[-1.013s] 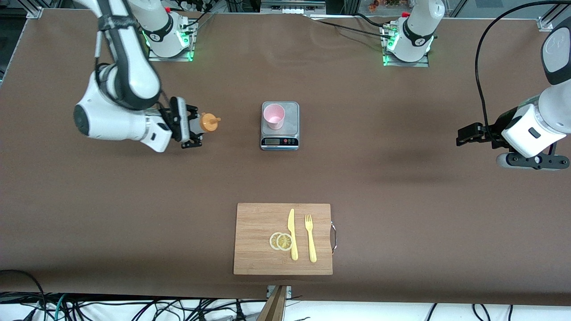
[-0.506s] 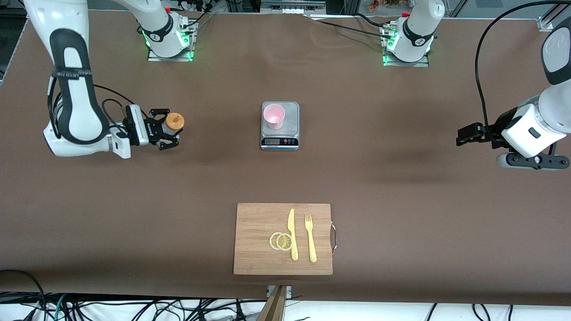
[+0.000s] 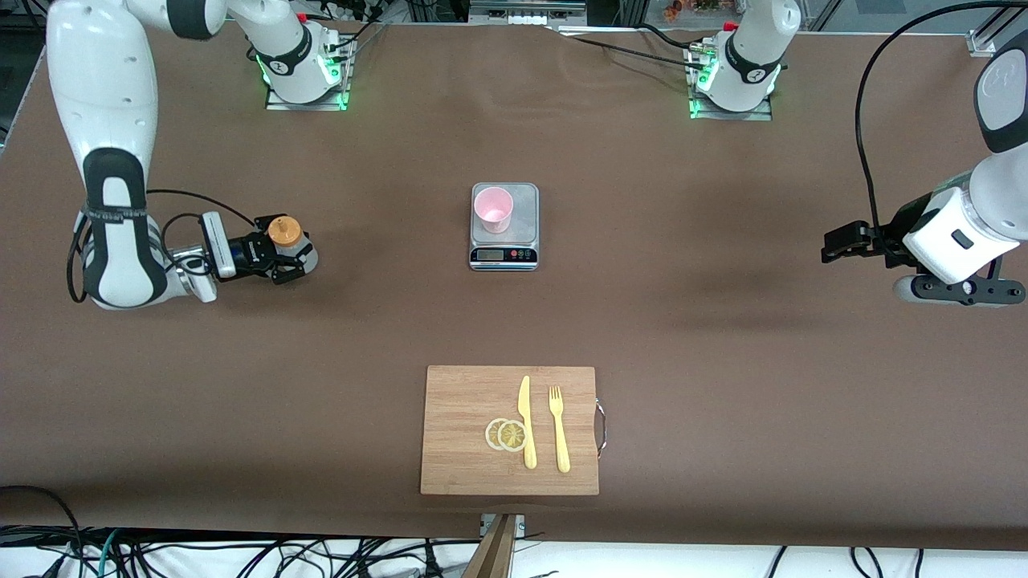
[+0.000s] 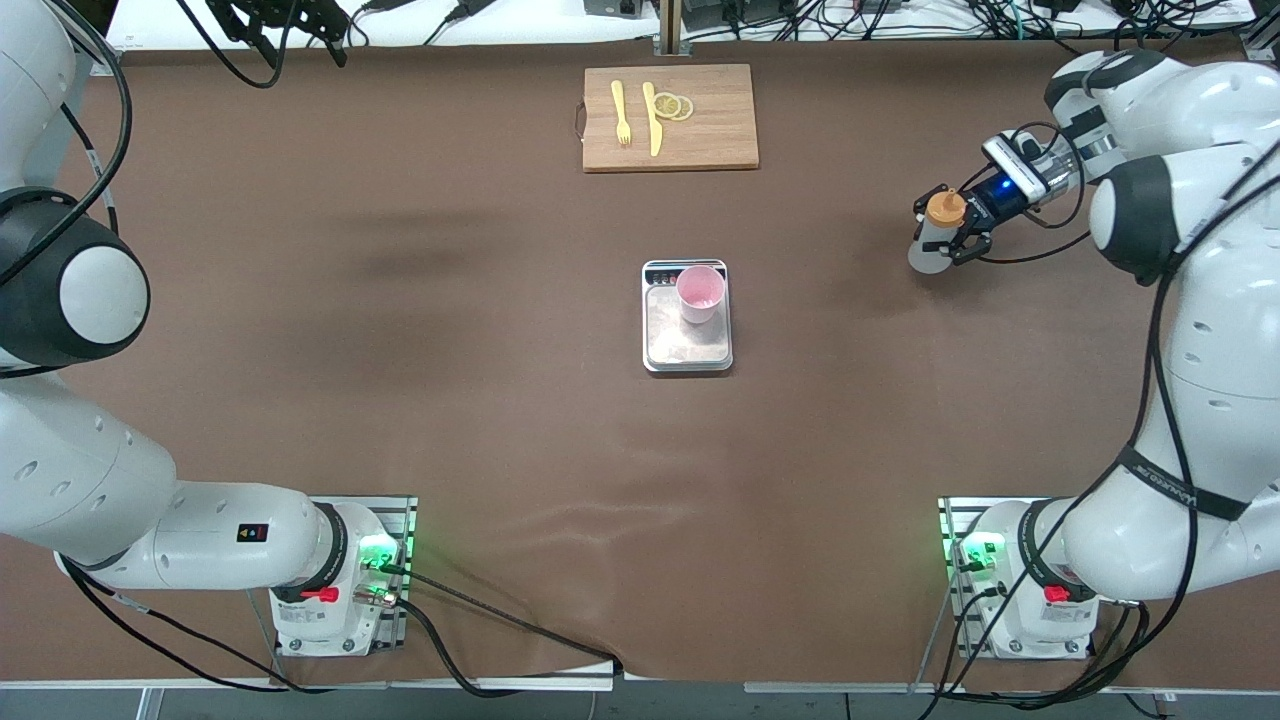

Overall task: Add sauce to pink cup with both arms
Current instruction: 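Lower the bottle onto the table and open the right gripper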

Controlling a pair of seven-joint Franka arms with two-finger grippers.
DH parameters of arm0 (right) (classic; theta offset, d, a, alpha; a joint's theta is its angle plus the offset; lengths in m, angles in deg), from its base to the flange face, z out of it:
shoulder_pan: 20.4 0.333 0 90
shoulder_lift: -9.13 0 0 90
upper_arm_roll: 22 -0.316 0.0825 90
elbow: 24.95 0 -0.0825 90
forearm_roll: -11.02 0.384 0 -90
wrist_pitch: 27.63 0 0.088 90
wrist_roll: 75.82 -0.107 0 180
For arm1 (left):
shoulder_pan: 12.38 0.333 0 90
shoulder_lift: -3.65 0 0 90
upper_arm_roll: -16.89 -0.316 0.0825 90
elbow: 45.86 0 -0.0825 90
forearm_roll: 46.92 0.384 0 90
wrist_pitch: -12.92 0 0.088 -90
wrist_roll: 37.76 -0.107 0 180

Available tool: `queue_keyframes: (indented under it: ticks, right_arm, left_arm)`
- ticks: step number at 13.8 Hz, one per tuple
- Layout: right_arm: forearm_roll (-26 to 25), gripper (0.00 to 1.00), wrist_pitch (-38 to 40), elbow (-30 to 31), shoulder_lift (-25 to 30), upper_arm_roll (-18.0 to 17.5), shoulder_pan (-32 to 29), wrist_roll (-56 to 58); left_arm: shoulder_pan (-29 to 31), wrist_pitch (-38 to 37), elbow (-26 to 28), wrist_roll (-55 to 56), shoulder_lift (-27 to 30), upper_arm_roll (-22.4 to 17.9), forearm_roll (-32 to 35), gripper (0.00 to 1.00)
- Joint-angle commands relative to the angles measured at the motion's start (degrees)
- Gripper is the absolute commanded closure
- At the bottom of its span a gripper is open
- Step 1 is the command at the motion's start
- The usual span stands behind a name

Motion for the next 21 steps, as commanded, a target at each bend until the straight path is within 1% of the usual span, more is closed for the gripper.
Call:
queue_keyframes:
  ticks: [1, 2, 3, 5, 6, 7, 8, 9, 11, 13, 15, 17, 18, 21]
  right_arm:
    - [2.74, 0.96, 4.25, -7.12, -5.34, -0.78, -2.41, 2.53]
    - [2.83, 0.96, 4.34, -9.66, -7.09, -0.96, -3.64, 2.45]
    - [3.26, 0.96, 4.51, -11.78, -8.76, -2.26, -5.13, 2.27]
    - [4.41, 0.95, 4.51, -14.08, -11.58, -6.39, -8.99, 2.01]
    - [4.32, 0.85, 4.6, -14.08, -11.85, -7.71, -9.88, 1.75]
    - [3.89, 0.7, 4.69, -14.08, -11.68, -7.73, -9.89, 1.48]
    - [3.62, 0.08, 4.69, -14.08, -11.42, -7.64, -10.06, 1.57]
    - [3.27, 0.0, 4.69, -14.08, -11.42, -7.55, -10.59, 1.57]
    - [2.39, 0.0, 5.82, -14.08, -11.16, -6.94, -11.12, 1.22]
    - [0.72, 0.0, 5.92, -14.08, -10.37, -5.01, -11.47, 1.13]
    - [-0.68, 0.0, 5.92, -14.08, -10.28, -1.42, -11.47, 1.13]
    - [-1.04, 0.0, 6.09, -14.17, -9.49, 2.01, -11.38, 0.87]
    - [-0.95, 0.0, 6.53, -14.17, -8.96, 4.47, -11.04, -1.31]
    - [-0.86, 0.0, 6.8, -14.26, -6.07, 8.61, -10.68, -8.68]
  left_arm:
    - [0.17, -1.08, -1.79, -1.16, -0.7, -0.18, -1.5, 0.0]
    - [0.17, -1.17, -1.79, -1.16, -0.7, -0.18, -1.42, 0.0]
    - [0.17, -1.09, -1.79, -1.16, -0.7, -0.18, -1.5, 0.0]
    - [0.17, -1.08, -1.79, -1.16, -0.7, -0.18, -1.5, 0.0]
    - [0.17, -1.08, -1.7, -1.16, -0.7, -0.18, -1.5, 0.0]
    - [0.17, -1.08, -1.79, -1.16, -0.7, -0.18, -1.42, 0.0]
    - [0.17, -1.08, -1.79, -1.16, -0.79, -0.18, -1.5, 0.0]
    - [0.17, -1.08, -1.7, -1.16, -0.79, -0.18, -1.5, 0.0]
    - [0.17, -1.08, -1.79, -1.16, -0.79, -0.18, -1.42, 0.0]
    - [0.17, -1.17, -1.79, -1.16, -0.79, -0.18, -1.42, 0.0]
    - [0.17, -1.08, -1.79, -1.16, -0.79, -0.18, -1.5, 0.0]
    - [0.17, -1.08, -1.79, -1.16, -0.79, -0.18, -1.5, 0.0]
    - [0.17, -1.08, -1.79, -1.16, -0.79, -0.18, -1.5, 0.0]
    - [0.17, -1.08, -1.79, -1.16, -0.79, -0.18, -1.5, 0.0]
